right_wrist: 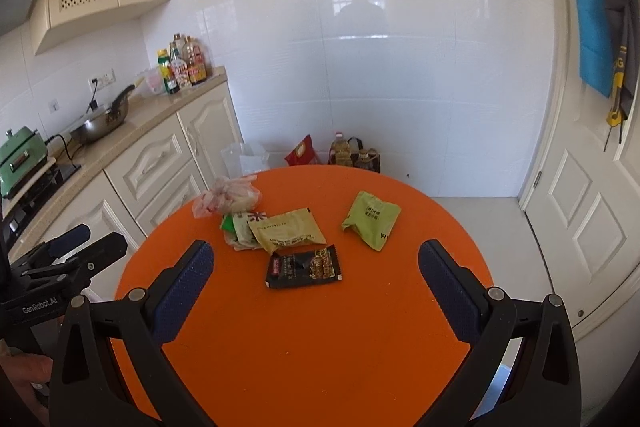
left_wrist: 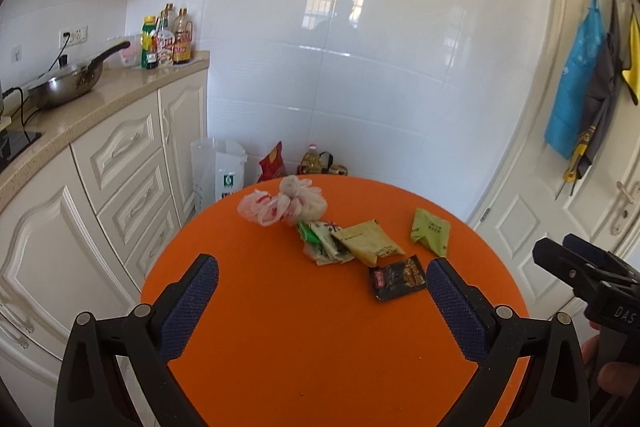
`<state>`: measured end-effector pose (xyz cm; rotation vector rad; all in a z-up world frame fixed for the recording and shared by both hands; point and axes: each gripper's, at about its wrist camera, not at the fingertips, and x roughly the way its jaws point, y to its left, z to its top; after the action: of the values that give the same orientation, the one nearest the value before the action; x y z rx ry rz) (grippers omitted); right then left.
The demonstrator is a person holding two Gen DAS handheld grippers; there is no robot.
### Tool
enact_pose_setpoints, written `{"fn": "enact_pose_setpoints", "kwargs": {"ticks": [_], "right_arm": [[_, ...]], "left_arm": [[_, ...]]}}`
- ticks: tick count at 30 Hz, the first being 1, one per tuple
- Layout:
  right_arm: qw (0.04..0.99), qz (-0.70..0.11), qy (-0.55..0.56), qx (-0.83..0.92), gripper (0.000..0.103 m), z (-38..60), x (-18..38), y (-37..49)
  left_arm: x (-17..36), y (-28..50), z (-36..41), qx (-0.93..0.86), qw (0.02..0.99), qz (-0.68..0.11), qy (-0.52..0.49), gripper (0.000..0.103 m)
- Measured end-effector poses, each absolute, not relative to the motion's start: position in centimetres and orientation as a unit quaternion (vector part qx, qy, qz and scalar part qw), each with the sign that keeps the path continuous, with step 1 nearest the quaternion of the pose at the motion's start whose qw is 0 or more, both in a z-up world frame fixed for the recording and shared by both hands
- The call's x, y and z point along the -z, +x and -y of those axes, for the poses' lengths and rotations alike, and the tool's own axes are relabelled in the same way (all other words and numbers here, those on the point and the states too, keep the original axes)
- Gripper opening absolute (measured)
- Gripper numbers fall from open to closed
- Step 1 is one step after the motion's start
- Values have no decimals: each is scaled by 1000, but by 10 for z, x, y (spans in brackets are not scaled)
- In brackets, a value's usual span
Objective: Collect trash
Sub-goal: 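Return both tools from the bin to the orange table, then grasp the black snack packet with the left tool while the right tool grasps the green packet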
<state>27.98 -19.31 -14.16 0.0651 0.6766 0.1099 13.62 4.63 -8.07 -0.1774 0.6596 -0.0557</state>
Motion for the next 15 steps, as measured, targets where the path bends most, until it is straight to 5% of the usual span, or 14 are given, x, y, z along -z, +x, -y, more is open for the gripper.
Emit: {"fn": "enact_pose_setpoints", "kwargs": {"ticks": [15], "right_arm": [[898,-435,57,-26,103,265,245,379]], "left_arm": [[136,306,43,59,901,-428,-40,102]]}}
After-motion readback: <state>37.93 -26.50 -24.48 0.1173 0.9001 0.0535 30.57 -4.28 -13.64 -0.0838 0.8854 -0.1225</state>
